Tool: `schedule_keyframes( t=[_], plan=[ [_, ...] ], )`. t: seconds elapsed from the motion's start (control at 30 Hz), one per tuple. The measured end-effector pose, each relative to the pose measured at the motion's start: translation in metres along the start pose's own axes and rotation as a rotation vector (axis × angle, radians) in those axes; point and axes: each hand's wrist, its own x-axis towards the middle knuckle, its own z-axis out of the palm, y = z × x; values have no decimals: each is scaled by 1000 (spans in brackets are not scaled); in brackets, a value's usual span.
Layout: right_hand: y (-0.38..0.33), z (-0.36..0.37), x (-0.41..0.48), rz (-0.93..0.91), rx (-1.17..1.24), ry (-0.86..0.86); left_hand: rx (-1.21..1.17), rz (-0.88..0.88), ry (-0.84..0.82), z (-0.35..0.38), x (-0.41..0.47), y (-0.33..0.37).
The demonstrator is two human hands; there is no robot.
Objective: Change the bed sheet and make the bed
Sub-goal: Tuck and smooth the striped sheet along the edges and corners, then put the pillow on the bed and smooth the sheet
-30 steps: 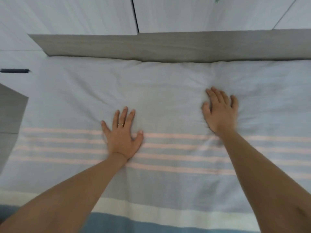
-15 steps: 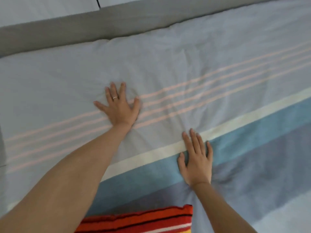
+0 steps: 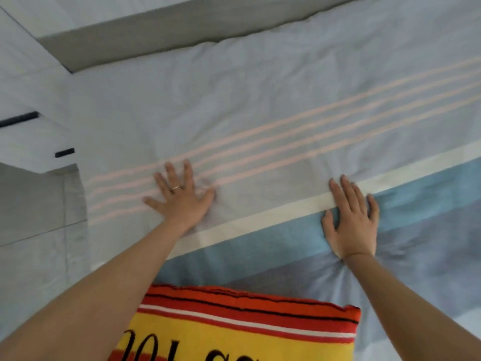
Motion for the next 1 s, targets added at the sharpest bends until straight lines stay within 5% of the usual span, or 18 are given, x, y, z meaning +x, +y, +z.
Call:
schedule_keyframes(
  t=[0.17,0.47,0.6,0.7,0.87,1.0],
  plan=[
    [-1,-7,0,7,25,-28,46,168,-307,34,-69,12],
    [6,-8,-1,-5,73,-125,40,205,-306,35,-75,10],
    [-6,-59,18,451,739,-474,71,211,-315,31,-77,10],
    [-56,-109,-54,335,391,-722,101,195,-352,11,-86,12],
    [-179,-135,-248,74,164,-606,66,265,-567,-42,-100,-35],
    [-250,-145,-312,90,125,-744,135,315,-213,-77,-143,-149]
  ],
)
